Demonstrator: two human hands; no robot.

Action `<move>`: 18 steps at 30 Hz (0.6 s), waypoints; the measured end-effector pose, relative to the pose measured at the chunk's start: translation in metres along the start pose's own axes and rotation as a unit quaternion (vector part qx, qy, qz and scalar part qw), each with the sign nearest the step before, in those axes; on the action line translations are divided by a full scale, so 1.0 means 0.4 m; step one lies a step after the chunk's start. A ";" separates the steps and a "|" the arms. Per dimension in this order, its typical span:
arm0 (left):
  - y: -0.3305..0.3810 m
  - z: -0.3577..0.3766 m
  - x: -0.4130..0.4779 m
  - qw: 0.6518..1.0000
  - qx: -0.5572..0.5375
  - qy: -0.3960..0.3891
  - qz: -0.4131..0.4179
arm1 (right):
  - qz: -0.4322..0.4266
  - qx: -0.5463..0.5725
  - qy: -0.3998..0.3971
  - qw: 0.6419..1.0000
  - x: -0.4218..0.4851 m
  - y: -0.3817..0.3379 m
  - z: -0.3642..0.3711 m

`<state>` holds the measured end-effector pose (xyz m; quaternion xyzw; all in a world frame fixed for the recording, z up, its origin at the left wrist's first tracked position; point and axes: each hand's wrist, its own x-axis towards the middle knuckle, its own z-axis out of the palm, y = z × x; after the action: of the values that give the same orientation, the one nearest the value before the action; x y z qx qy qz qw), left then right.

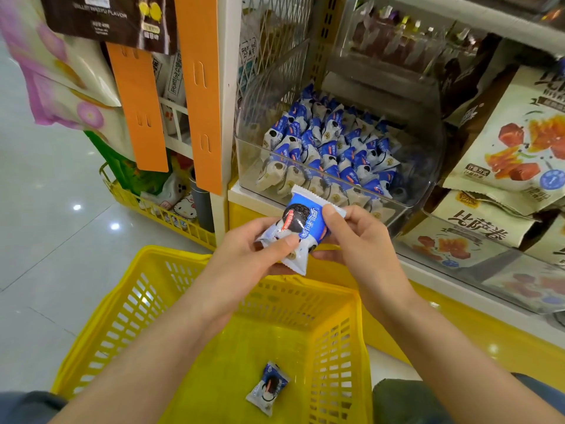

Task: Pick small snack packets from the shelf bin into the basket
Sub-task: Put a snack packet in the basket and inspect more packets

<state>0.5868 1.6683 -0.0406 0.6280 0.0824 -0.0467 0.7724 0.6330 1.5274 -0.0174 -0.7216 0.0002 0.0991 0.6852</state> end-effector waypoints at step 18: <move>0.018 -0.024 0.011 0.986 0.072 0.146 0.024 | -0.215 -0.128 0.027 0.968 -0.007 -0.002 0.003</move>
<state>0.5917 1.6792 -0.0362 0.6837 0.1755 0.0585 0.7059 0.6302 1.5283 -0.0162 -0.7891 -0.1489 -0.0710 0.5917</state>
